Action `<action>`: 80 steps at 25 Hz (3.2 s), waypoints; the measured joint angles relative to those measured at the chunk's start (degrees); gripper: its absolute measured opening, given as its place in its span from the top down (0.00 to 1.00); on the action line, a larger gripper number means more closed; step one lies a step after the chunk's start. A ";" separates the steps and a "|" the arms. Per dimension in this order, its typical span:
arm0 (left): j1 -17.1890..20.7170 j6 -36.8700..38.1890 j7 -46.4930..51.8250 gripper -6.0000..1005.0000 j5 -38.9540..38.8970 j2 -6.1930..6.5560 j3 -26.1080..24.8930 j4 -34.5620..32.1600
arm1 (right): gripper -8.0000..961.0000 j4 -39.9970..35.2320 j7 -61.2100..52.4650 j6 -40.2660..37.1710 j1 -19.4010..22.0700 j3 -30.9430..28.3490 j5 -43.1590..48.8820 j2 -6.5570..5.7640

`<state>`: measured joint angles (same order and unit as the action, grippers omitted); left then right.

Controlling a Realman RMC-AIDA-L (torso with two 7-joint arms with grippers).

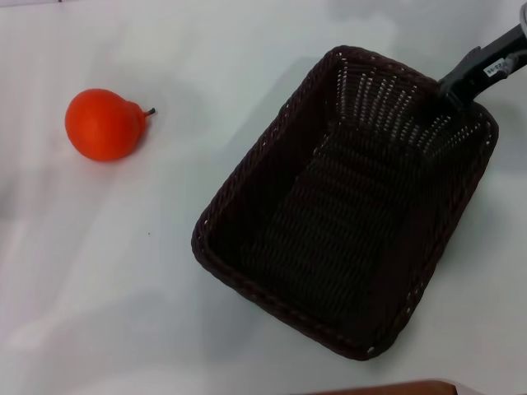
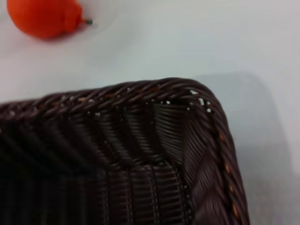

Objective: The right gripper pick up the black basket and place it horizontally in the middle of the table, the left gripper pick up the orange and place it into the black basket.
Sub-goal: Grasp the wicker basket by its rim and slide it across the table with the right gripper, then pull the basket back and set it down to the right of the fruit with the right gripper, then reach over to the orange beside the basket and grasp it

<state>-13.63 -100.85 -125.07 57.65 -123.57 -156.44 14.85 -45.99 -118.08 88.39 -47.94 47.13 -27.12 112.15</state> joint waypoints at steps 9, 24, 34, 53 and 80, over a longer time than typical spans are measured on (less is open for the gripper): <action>0.13 0.14 0.00 0.10 0.00 -0.07 0.00 -0.08 | 0.82 5.89 -4.27 4.98 0.82 -11.94 -8.66 -4.36; -0.24 0.70 0.00 0.11 0.02 -0.09 0.33 -0.03 | 0.83 11.90 -15.21 1.50 7.56 -21.58 -15.83 -2.97; -0.50 1.20 0.00 0.13 0.42 -0.09 0.56 -0.02 | 0.83 12.14 -17.99 -3.31 10.93 -23.35 -16.56 0.89; -0.52 3.33 0.00 0.15 0.63 -0.09 0.70 -0.24 | 0.78 13.66 -18.34 -7.33 13.82 -27.16 -18.13 3.49; 0.45 14.40 -0.49 0.25 11.84 1.63 9.19 7.09 | 0.16 15.30 -10.10 -8.22 15.46 -27.89 -34.43 0.75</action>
<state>-13.18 -86.45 -125.55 69.49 -121.94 -147.25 21.95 -30.69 -128.18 80.17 -32.49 19.24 -61.56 112.91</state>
